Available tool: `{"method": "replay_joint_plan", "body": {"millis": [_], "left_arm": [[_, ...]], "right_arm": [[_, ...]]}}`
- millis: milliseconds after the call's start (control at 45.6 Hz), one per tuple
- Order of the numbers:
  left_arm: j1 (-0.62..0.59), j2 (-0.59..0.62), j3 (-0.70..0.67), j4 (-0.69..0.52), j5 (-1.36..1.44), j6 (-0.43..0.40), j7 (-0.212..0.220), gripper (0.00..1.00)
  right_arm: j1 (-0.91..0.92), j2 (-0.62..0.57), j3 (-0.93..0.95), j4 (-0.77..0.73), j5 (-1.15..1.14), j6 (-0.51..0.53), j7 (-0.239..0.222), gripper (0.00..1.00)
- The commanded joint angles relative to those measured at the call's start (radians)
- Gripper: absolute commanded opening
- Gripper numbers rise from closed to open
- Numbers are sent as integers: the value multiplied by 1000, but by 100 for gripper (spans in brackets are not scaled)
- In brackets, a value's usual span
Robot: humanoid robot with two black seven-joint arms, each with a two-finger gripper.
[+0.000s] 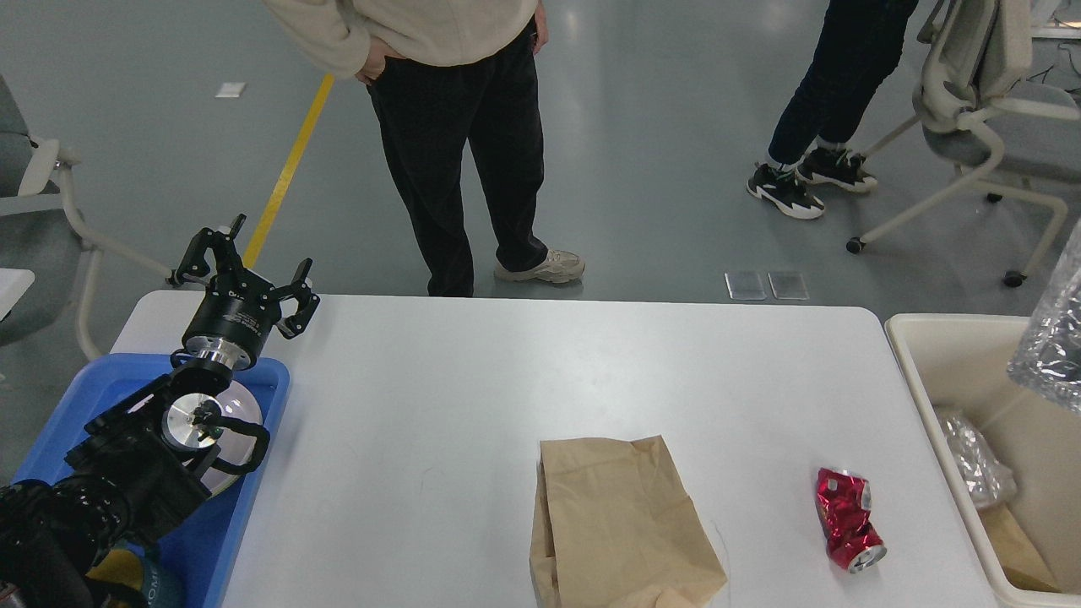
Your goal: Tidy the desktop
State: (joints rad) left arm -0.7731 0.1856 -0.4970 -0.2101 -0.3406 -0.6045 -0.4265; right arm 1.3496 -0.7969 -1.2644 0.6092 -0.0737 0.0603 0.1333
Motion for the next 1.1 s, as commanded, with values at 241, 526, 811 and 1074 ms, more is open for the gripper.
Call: {"method": "replay_joint_plan", "body": {"millis": [241,526,811,1074], "left_arm": [[0,0,0,0,0,0,0,97],[0,0,0,0,0,0,0,97],[0,0,0,0,0,0,0,97],[0,0,0,0,0,0,0,97]], "right_arm": [[-313,11,278,-115,2,-19,0,0],[-345,19,286,-112,0,-17,0,65],[-340,21,286,-108,0,-16,2,88],[-218,-7,206,-91,-6,13,0,100]]}}
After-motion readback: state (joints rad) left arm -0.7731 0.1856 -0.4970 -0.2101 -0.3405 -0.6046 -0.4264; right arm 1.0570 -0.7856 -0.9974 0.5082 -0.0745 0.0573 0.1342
